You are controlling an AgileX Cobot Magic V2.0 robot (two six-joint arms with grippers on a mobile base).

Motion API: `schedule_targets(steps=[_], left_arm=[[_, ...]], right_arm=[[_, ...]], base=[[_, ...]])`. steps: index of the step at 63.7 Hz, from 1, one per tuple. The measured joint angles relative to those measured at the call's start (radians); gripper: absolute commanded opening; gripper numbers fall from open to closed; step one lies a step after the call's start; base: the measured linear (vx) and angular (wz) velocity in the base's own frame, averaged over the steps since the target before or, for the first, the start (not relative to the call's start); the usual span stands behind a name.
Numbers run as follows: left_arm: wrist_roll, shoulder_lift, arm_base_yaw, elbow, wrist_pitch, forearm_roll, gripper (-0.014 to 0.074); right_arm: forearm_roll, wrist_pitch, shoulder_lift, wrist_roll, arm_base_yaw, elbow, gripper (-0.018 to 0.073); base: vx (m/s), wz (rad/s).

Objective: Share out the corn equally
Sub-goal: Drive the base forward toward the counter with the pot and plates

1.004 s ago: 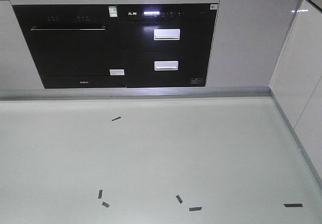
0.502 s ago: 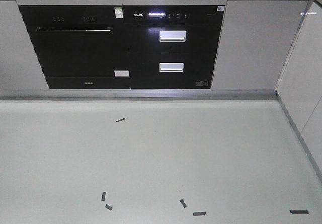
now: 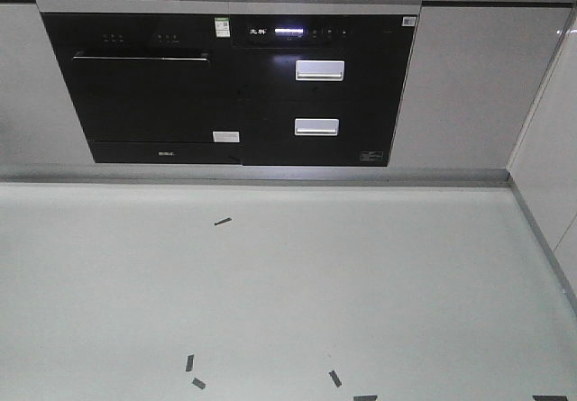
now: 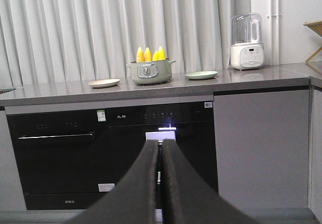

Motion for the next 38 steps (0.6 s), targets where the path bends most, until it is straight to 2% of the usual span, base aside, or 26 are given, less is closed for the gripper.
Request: schedule_targets(steps=[38], left_arm=[[0.000,0.000,0.000,0.000,0.000,0.000,-0.0006]], right_arm=[[0.000,0.000,0.000,0.000,0.000,0.000,-0.0003]], base=[[0.14,-0.04]])
